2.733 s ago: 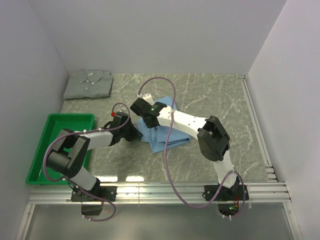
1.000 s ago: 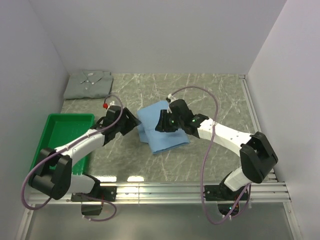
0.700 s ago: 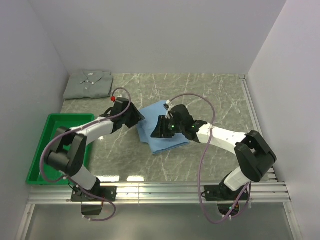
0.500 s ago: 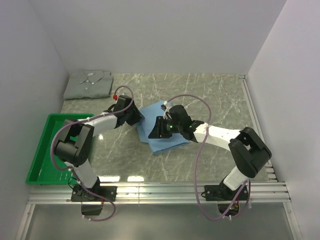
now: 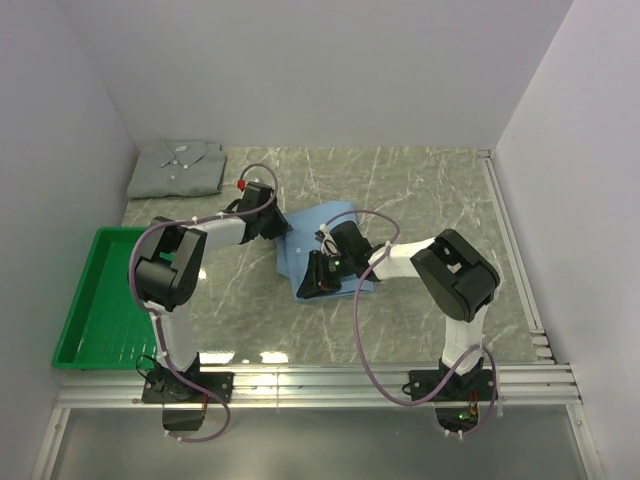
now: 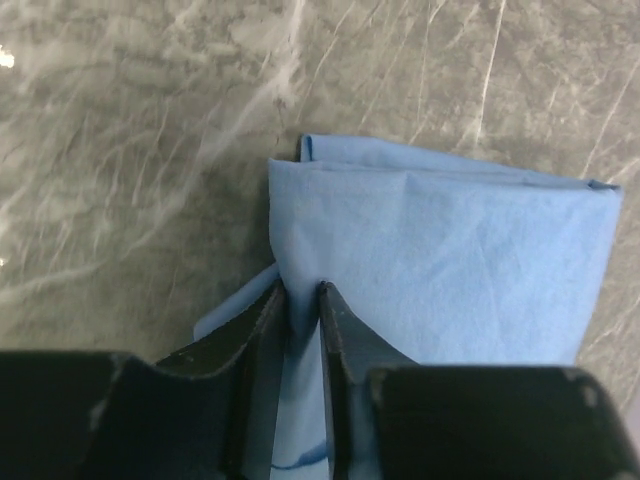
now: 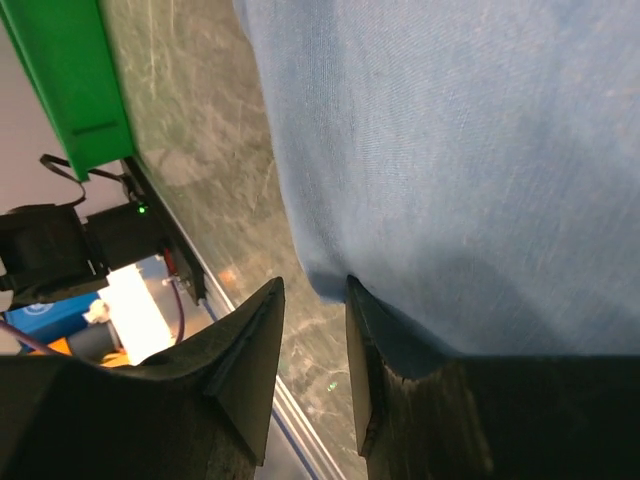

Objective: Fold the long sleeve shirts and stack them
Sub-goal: Fold the shirt

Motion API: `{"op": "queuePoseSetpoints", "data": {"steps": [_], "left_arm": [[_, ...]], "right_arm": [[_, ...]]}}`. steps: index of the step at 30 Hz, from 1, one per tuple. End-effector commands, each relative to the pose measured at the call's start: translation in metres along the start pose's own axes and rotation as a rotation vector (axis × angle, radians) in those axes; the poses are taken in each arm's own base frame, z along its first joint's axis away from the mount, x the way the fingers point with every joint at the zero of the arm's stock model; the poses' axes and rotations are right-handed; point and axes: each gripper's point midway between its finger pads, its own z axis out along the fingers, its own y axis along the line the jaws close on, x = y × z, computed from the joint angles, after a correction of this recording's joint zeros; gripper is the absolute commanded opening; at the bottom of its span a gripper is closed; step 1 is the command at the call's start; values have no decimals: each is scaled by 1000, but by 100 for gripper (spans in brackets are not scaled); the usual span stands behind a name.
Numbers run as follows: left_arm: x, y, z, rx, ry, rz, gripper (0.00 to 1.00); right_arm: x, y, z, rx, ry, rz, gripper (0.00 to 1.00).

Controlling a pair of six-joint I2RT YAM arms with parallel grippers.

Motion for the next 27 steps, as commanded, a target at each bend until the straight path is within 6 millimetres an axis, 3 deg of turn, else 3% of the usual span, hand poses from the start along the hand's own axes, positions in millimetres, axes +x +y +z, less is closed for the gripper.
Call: {"op": "queuePoseSetpoints", "data": {"steps": [1, 4, 11, 16, 19, 22, 23, 27], "left_arm": [[-26, -21, 7, 61, -65, 48, 26], [-37, -30, 1, 82, -95, 76, 37], [-79, -70, -54, 146, -215, 133, 68], [-77, -77, -97, 144, -191, 112, 71], [-44, -77, -106, 162, -108, 132, 68], [1, -82, -116, 226, -8, 169, 63], [28, -77, -113, 229, 50, 186, 61], [87, -62, -102, 230, 197, 208, 46]], "right_arm": [[-3, 3, 1, -20, 14, -2, 39], [-13, 21, -14, -24, -34, -77, 40], [-46, 74, -79, -27, -215, -249, 46], [-60, 64, -107, -27, -260, -233, 46], [-64, 48, -117, -43, -266, -196, 45], [-65, 29, -120, -55, -261, -165, 45], [-65, 17, -117, -46, -249, -145, 44], [-56, -10, -105, -79, -189, -81, 44]]}}
